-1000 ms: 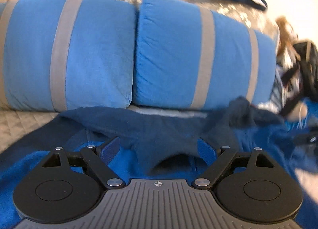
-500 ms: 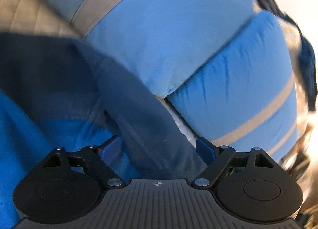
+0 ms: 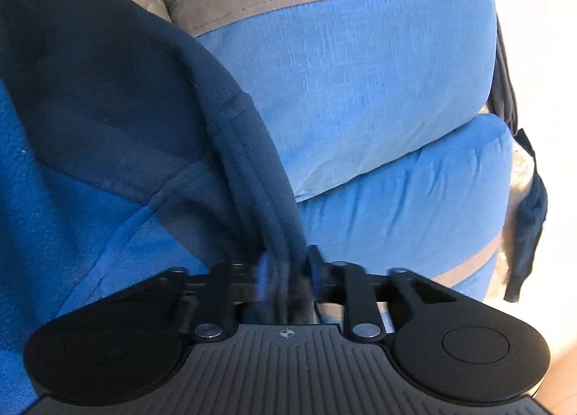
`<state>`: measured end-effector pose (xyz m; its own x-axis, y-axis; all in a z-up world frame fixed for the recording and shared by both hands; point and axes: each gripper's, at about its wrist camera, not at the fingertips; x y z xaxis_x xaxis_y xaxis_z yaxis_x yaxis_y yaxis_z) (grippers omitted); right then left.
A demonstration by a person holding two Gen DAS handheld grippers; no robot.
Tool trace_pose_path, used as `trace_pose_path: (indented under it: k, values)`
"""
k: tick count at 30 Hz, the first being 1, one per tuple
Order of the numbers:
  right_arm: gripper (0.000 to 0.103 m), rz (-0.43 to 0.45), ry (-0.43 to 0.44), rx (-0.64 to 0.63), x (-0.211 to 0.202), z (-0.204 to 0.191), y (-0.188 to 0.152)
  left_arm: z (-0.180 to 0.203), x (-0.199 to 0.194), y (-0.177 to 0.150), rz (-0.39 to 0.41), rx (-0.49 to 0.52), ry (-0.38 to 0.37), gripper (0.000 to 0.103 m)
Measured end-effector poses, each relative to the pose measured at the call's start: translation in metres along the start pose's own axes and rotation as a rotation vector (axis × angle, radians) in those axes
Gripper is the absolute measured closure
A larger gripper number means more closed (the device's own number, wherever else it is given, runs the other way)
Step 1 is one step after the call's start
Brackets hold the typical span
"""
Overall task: Fold clothes
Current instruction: 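Grasp the navy hood edge with the left gripper while the right gripper grasps the hood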
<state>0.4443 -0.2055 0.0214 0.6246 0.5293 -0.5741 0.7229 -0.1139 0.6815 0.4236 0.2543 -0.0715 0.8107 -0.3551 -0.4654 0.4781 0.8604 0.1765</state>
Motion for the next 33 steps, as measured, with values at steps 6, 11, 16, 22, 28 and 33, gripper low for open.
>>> trace_pose_path:
  k: [6, 11, 16, 22, 28, 33]
  values:
    - [0.000, 0.038, 0.040, 0.165, 0.000, 0.019, 0.015, 0.012, -0.013, 0.004, -0.001, 0.024, -0.056, 0.093]
    - [0.003, 0.009, 0.072, 0.308, 0.016, 0.023, 0.030, 0.016, -0.018, 0.004, -0.004, 0.039, -0.073, 0.093]
    - [0.025, -0.075, 0.041, 0.364, 0.045, 0.013, 0.032, 0.014, -0.020, 0.000, -0.010, 0.043, -0.080, 0.093]
    - [0.083, -0.100, -0.043, 0.365, 0.063, 0.003, 0.030, 0.009, -0.026, 0.002, -0.021, 0.033, -0.097, 0.094]
    - [0.093, -0.054, 0.058, 0.475, 0.048, 0.020, 0.023, -0.002, -0.036, 0.013, -0.014, -0.011, -0.085, 0.095]
    - [0.093, -0.035, 0.234, 0.710, 0.039, 0.057, 0.010, -0.014, -0.020, 0.015, -0.042, -0.030, -0.037, 0.091]
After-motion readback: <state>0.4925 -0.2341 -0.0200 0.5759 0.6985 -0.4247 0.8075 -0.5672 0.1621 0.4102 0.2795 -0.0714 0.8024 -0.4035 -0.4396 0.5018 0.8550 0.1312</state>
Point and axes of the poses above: each gripper's, at about its wrist camera, not at the fingertips, and x roughly the way its jaws point, z to its right, y to its top, and after that the axes turned 3 degrees about y, right-handed
